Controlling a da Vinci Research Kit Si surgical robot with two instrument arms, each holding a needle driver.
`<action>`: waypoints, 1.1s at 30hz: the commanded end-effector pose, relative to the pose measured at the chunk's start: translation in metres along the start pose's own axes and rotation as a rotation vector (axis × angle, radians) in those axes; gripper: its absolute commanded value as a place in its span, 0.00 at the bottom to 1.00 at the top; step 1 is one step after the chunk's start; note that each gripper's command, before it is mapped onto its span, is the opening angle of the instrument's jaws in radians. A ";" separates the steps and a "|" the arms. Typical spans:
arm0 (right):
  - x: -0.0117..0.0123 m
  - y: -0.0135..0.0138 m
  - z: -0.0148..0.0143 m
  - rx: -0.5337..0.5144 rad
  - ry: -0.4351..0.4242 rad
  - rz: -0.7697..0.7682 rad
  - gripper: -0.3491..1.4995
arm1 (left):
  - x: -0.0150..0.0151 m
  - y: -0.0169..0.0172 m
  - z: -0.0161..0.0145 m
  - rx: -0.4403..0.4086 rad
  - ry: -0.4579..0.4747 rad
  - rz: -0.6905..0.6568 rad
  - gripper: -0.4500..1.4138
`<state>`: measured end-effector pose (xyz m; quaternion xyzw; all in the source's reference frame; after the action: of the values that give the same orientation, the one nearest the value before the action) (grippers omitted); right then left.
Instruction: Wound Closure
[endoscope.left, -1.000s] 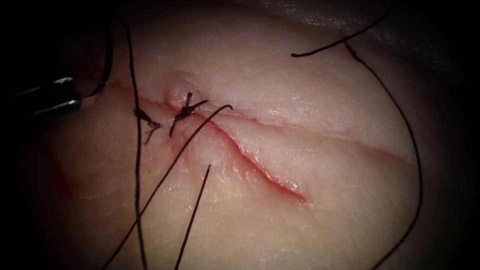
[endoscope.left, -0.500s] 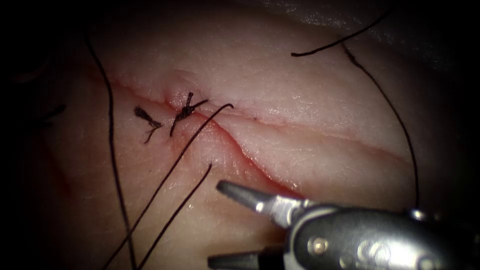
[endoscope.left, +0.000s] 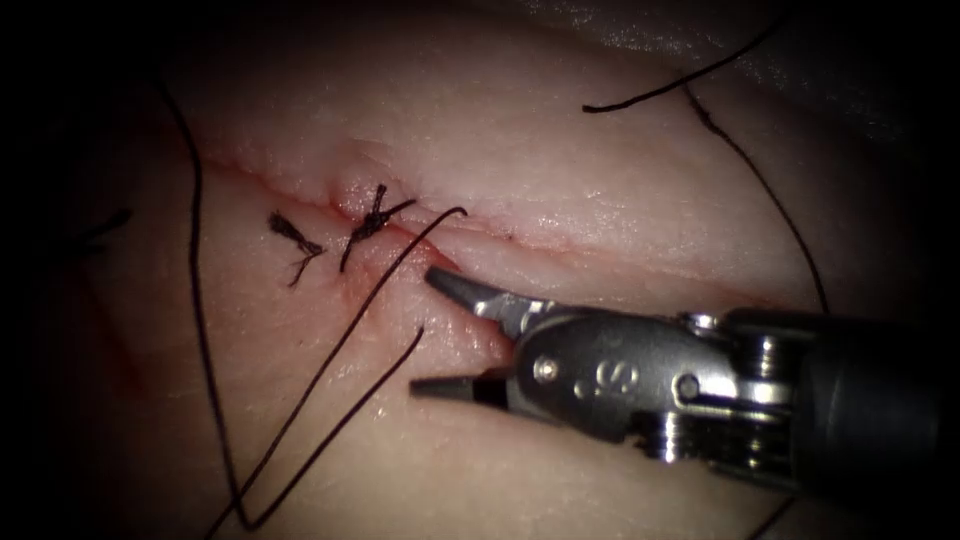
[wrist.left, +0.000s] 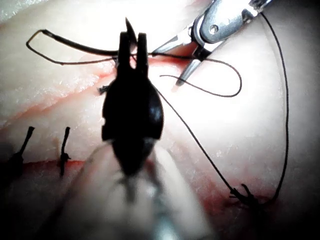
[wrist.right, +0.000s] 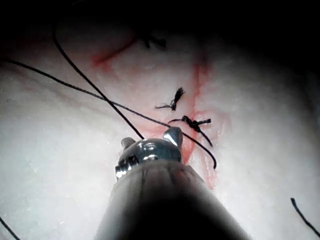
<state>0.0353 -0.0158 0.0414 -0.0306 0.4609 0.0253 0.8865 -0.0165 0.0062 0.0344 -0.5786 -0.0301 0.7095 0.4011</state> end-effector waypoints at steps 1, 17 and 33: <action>0.0000 0.0000 0.0012 0.003 0.003 -0.004 0.78 | -0.0007 0.0002 0.0005 -0.002 -0.001 -0.001 0.00; 0.0018 -0.0018 -0.0027 0.085 -0.015 -0.012 0.00 | -0.0012 0.0004 0.0008 -0.006 0.003 0.004 0.00; 0.0155 -0.0110 -0.0067 0.342 0.167 -0.054 0.00 | -0.0019 0.0010 0.0018 -0.023 0.008 0.010 0.00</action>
<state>0.0386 -0.0268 0.0251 0.1064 0.5292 -0.0781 0.8382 -0.0180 0.0054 0.0354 -0.5864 -0.0334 0.7087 0.3908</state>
